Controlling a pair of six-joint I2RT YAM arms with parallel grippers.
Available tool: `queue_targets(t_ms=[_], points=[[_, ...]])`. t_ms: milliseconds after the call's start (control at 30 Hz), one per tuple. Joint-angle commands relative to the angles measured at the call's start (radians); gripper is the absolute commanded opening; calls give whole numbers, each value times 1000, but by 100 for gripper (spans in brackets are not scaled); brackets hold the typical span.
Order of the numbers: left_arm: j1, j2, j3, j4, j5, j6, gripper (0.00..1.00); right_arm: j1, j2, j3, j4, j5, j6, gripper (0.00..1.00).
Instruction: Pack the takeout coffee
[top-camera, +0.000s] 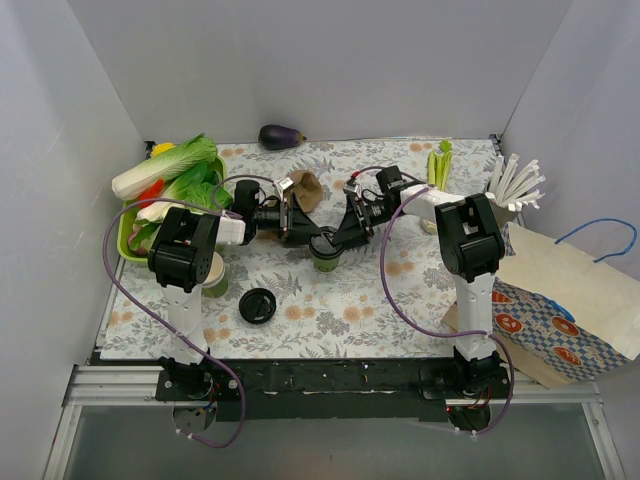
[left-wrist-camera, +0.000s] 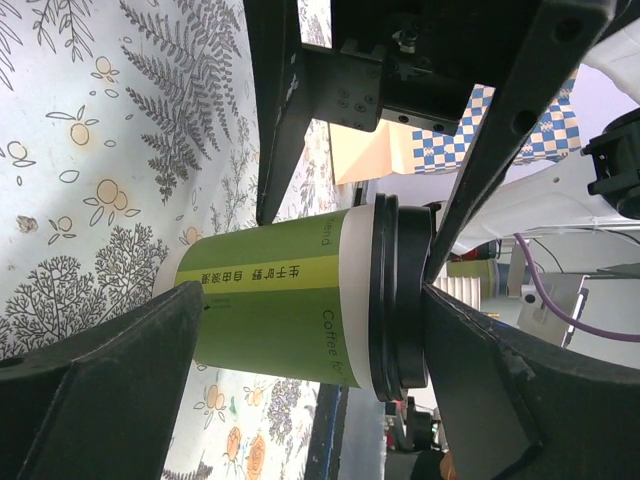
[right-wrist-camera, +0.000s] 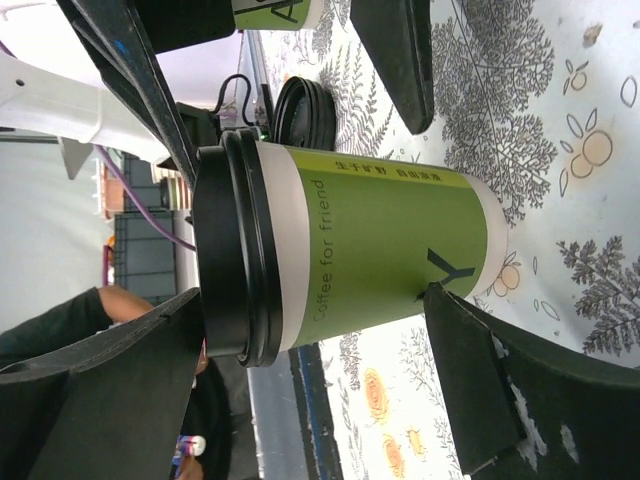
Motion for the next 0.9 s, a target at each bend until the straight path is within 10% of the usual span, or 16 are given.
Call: queue_targets(t_ms=[0,867], points=[[-5,7,21,-85,1,41,87,9,-60,36,26,35,-58,96],[-1,-302,1,-525,-118,250,98,-12,-53,102,9,18,-92,98]])
